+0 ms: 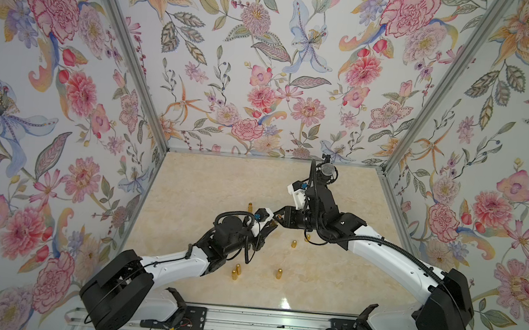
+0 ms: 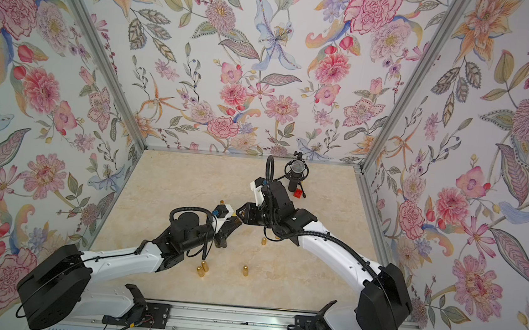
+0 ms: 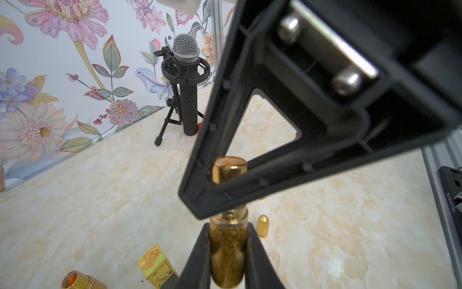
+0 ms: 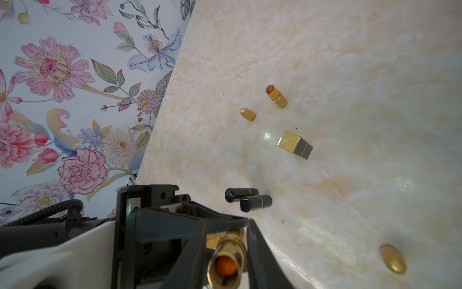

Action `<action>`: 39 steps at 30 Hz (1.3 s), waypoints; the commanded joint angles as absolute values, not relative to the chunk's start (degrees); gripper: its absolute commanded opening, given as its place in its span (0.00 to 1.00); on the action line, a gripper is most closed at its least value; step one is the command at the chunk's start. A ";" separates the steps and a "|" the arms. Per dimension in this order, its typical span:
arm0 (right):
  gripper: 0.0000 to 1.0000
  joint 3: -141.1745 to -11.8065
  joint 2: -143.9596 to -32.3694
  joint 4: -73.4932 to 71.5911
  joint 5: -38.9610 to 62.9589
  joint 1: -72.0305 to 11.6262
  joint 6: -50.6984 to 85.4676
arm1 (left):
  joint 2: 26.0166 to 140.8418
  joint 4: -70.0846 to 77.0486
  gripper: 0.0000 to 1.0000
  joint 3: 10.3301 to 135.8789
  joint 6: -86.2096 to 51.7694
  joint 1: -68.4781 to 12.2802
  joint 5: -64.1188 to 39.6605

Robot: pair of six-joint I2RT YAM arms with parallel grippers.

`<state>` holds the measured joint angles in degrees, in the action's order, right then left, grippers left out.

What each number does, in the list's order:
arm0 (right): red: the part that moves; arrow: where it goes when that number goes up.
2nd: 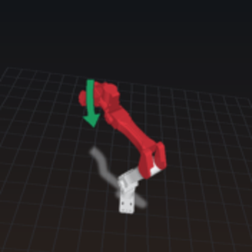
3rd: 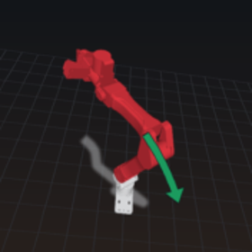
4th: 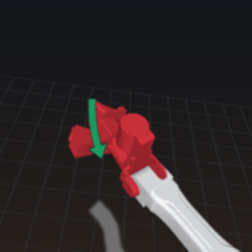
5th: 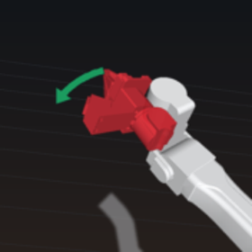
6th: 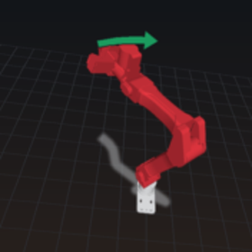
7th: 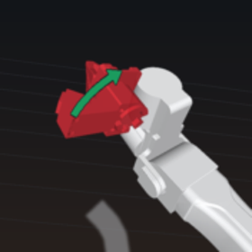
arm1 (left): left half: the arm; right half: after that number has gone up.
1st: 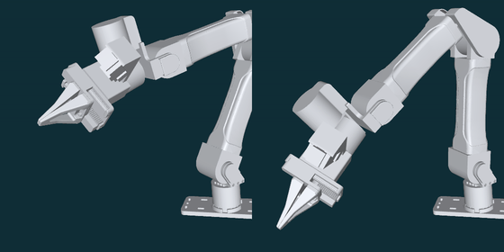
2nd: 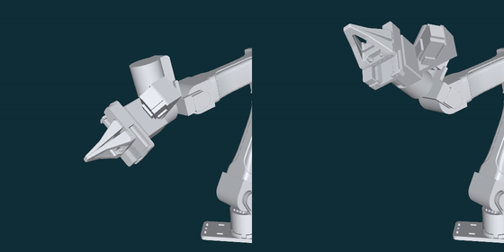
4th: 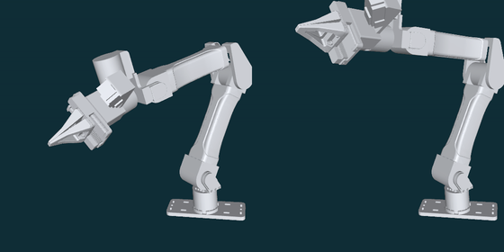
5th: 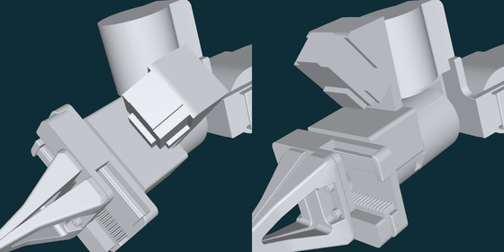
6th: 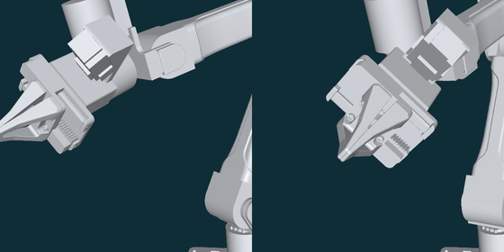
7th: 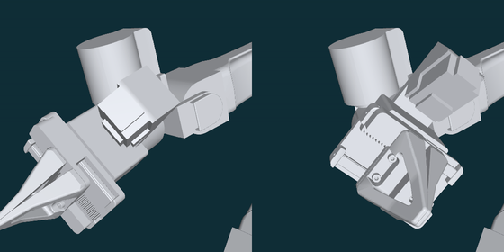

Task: Open the lipstick cap
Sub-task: Place the lipstick at the center of the board.

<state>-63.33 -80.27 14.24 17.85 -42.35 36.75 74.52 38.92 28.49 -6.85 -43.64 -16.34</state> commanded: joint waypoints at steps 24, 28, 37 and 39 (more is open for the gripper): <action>0.21 -63.54 -80.08 13.36 17.47 -41.82 36.36 | 73.83 37.53 0.26 30.56 -6.28 -43.91 -15.14; 0.20 -63.68 -79.89 13.47 16.83 -41.26 36.33 | 73.57 37.27 0.56 30.67 -6.24 -43.94 -14.93; 0.20 -63.74 -80.75 18.79 5.82 -40.44 30.18 | 68.76 32.20 0.99 28.72 -8.22 -43.89 -12.13; 0.20 -63.42 -81.97 19.79 2.21 -41.02 28.14 | 67.12 30.31 0.99 28.15 -8.93 -43.86 -10.85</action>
<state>-63.33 -80.51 16.84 9.23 -40.64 32.21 69.71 33.08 29.12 -7.40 -43.64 -13.63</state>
